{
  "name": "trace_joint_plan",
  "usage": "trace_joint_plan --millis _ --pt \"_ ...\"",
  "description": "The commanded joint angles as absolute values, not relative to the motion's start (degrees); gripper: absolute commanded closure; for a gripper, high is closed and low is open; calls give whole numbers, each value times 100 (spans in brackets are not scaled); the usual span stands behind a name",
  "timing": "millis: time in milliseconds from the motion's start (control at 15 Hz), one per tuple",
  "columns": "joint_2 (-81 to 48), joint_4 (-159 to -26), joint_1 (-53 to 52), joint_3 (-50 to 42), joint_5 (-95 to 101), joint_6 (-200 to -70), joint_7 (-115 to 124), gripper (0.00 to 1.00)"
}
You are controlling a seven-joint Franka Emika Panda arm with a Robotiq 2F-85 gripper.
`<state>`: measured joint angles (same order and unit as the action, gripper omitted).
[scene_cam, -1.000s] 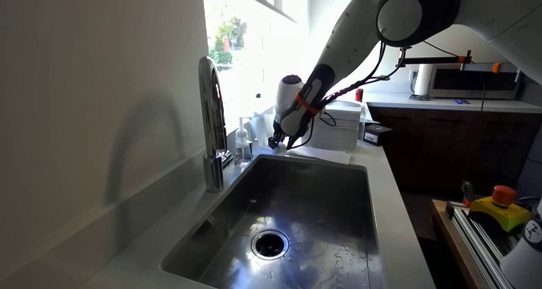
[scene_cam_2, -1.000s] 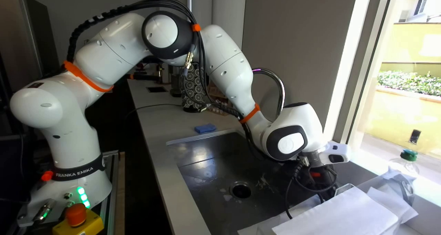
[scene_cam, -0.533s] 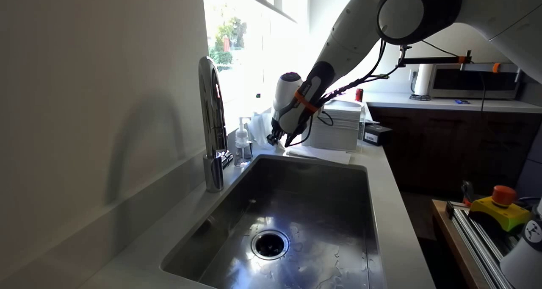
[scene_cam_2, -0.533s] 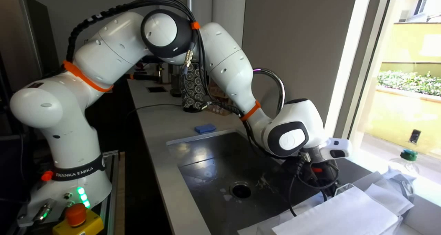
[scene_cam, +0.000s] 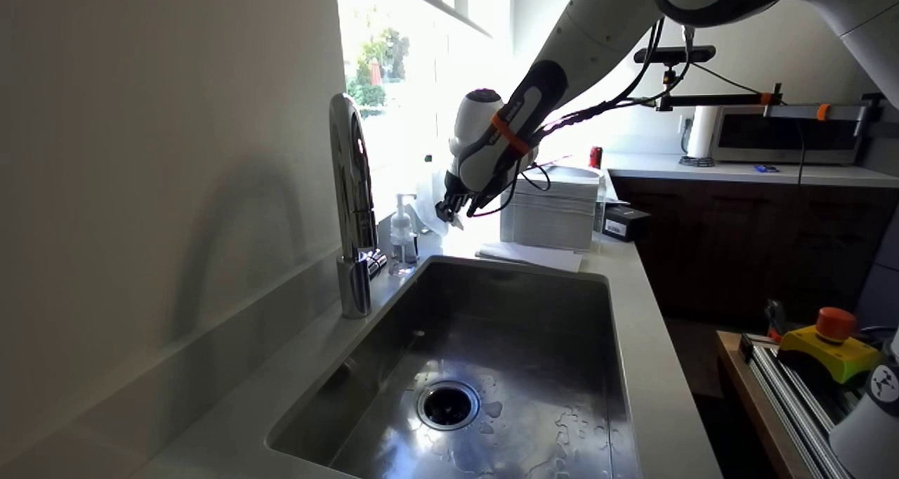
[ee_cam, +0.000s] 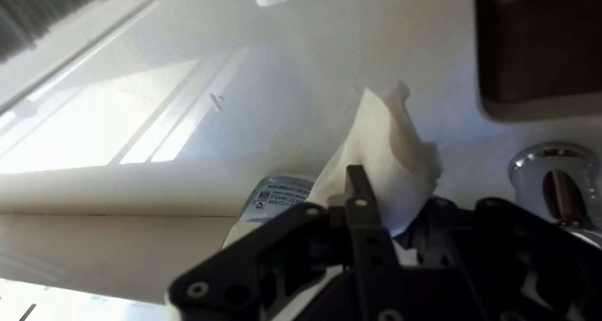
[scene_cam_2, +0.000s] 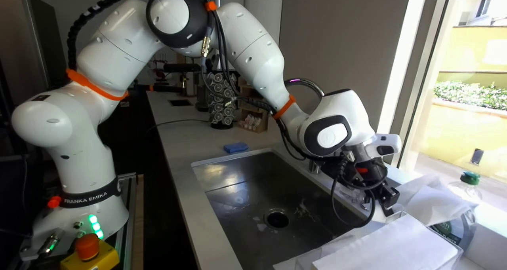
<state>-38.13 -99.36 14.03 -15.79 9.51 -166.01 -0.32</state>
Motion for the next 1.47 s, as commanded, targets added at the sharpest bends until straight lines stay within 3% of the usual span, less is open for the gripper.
trace_joint_plan --millis 0,733,1400 --pt "-2893 -10766 1487 -1265 900 -16125 -555 98" --pt "-1472 -11778 1475 -694 364 -13956 -1568 98" --pt "-1819 -11685 1460 -271 -844 -12203 -2740 98"
